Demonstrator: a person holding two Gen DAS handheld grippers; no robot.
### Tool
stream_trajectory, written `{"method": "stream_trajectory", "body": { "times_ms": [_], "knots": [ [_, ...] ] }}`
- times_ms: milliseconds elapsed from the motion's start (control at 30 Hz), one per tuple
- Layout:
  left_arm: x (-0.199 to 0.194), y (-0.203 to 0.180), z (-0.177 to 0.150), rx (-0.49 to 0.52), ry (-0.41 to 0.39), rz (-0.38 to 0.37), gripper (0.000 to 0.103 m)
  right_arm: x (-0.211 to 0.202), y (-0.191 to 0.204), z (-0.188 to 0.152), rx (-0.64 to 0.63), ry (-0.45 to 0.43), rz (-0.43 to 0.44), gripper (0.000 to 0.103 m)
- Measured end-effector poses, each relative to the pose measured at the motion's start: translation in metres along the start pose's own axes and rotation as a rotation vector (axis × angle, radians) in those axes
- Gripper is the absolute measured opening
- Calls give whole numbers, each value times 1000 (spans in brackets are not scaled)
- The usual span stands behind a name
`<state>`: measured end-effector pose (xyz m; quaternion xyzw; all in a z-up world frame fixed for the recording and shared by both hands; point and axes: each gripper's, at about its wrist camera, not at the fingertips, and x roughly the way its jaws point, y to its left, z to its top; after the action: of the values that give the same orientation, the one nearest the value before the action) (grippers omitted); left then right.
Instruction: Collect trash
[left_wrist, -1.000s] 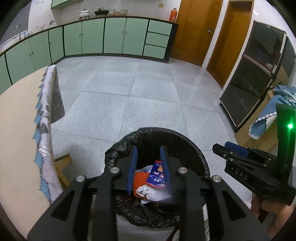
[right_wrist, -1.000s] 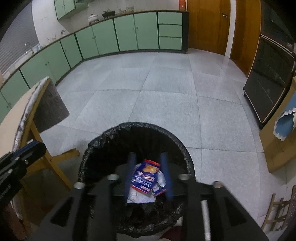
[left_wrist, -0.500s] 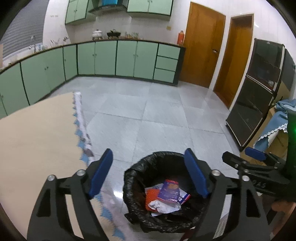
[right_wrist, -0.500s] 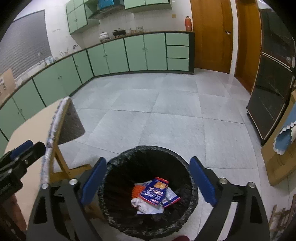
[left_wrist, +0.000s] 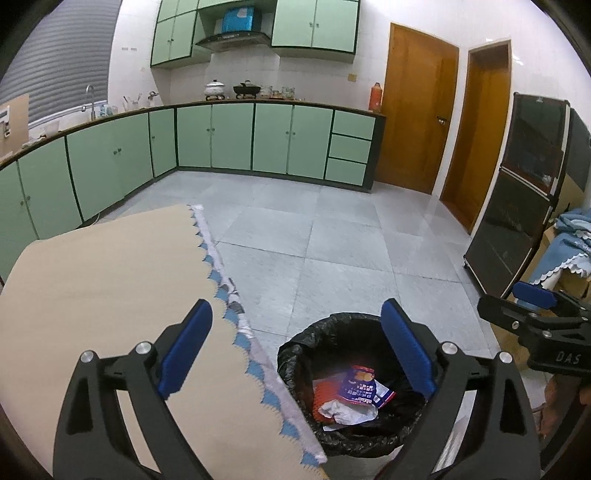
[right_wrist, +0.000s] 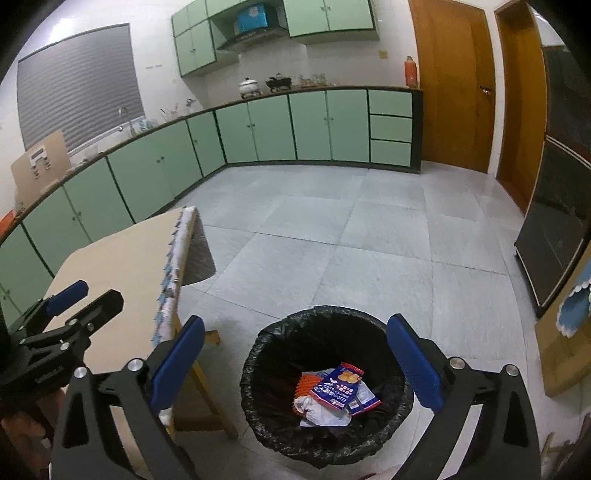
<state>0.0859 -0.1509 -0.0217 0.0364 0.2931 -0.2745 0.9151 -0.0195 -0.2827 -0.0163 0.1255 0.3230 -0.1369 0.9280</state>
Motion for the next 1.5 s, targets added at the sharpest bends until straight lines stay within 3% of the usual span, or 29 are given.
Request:
{"method": "stream_trajectory", "body": {
  "times_ms": [633,1500],
  "knots": [
    [-55,17,-2,-2,-34,65,92,-47,33,7,-41,-86,64,97],
    [-91,27,5,-46,-91,131,94,-67,50,12,-67,-115,107,97]
  ]
}}
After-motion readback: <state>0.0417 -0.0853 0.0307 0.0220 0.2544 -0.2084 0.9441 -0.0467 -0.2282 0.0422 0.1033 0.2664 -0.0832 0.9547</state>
